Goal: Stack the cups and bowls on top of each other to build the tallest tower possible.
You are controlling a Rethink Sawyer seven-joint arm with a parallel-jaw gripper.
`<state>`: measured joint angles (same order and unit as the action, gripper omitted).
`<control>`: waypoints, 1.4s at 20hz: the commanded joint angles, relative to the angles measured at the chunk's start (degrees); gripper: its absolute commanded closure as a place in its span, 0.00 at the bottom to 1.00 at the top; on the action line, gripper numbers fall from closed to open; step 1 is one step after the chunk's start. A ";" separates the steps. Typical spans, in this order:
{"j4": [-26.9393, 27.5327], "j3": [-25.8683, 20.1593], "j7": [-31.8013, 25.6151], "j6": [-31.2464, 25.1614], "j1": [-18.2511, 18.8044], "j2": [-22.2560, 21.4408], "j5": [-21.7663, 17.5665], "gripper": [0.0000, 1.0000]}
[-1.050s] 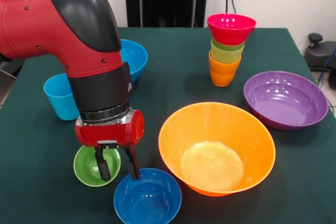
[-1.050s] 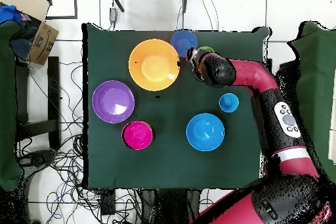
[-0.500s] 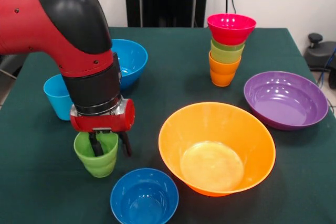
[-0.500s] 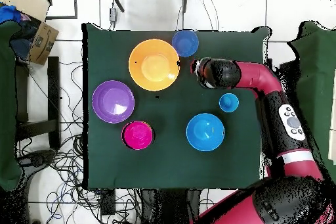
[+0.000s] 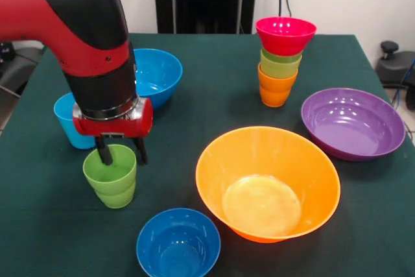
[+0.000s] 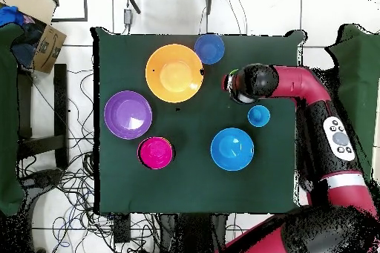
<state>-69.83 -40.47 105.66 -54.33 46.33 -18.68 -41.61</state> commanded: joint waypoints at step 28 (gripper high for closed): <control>1.30 -7.61 -18.85 12.35 -0.16 -0.76 -0.85 0.00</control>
<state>-68.81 -46.60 105.65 -46.00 46.19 -23.21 -38.83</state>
